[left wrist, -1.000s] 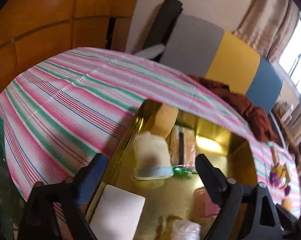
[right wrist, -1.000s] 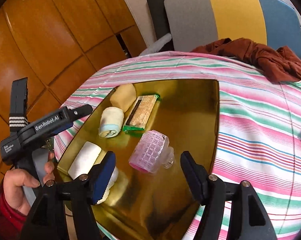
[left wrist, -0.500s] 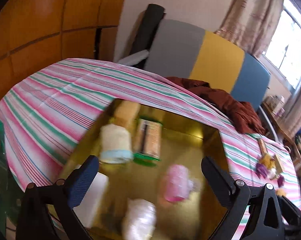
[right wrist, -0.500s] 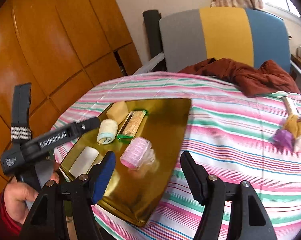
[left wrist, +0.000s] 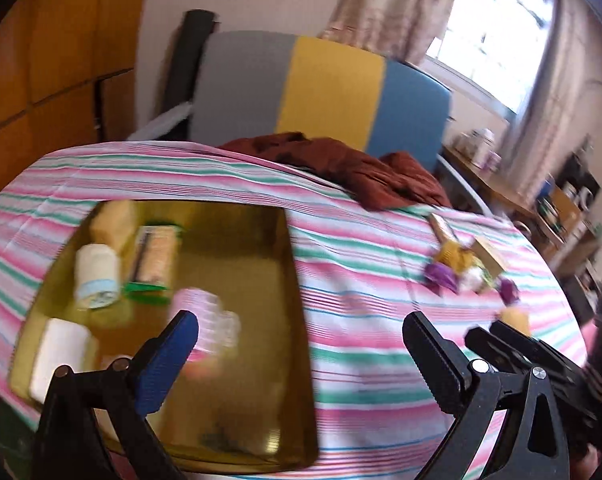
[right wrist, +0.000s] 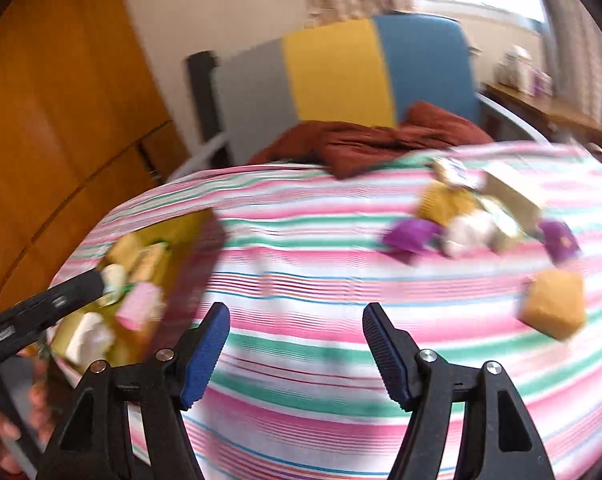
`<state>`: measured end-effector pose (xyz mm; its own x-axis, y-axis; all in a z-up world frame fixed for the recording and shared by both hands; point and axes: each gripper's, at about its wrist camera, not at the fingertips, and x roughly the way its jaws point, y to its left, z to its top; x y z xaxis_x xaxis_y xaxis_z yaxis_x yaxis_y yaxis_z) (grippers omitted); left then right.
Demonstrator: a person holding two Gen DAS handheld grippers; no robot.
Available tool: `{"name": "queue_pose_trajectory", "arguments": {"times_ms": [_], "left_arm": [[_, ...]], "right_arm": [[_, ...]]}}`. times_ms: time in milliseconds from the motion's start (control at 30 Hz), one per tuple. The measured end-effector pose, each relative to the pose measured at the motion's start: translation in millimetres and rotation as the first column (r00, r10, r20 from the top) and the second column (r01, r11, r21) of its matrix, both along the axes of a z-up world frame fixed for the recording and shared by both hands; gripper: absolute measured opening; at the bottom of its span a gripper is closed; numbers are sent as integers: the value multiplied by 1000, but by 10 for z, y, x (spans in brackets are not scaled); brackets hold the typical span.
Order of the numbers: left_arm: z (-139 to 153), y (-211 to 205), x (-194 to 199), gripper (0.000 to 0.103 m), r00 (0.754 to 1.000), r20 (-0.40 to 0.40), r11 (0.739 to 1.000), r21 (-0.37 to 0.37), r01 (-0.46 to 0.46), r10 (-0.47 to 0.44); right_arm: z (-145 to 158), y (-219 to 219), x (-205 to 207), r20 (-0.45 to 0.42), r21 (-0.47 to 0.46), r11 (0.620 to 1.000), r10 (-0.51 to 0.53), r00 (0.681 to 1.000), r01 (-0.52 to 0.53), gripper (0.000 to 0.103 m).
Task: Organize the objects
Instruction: 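Grasp the square yellow sponge with the right gripper, then grasp the flat purple packet with the left gripper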
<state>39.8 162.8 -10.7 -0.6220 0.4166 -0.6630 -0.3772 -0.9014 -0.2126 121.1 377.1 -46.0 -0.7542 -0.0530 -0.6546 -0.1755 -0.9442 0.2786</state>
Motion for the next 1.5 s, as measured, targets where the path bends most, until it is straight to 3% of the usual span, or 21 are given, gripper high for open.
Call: {"name": "queue_pose_trajectory", "arguments": {"times_ms": [133,333,367,433,633,900,1000,1300,1500], "left_arm": [[-79,315,124,103,997,27,997,-28,67,-66],[-191,657,297,103,988,46,987,-66,147,-145],[-208,689,316,103,987,48,985,-70,157,-154],[-249,766,372,103,984,54,981,-84,177,-173],[-360,970,477,103,973,79,967,-119,223,-215],[-405,1135,425,103,974,89,963,-151,221,-210],[-431,1222,352,103,974,94,963,-161,217,-204],[-602,1708,11,103,970,128,957,-175,229,-209],[-622,2225,-244,103,958,50,934,-217,285,-281]], "right_arm": [[-151,403,162,34,-22,994,-102,994,102,73],[-330,842,423,74,19,978,-210,975,209,74],[-343,905,469,69,33,971,-237,969,235,75],[-354,1071,569,43,63,947,-317,947,314,88],[-401,1527,531,34,90,893,-445,895,441,88],[-621,1762,183,121,150,890,-449,885,431,87],[-733,1807,184,129,131,892,-448,885,433,73],[-751,1795,328,64,85,896,-441,895,436,68],[-757,1795,329,48,79,895,-444,895,440,68]]}}
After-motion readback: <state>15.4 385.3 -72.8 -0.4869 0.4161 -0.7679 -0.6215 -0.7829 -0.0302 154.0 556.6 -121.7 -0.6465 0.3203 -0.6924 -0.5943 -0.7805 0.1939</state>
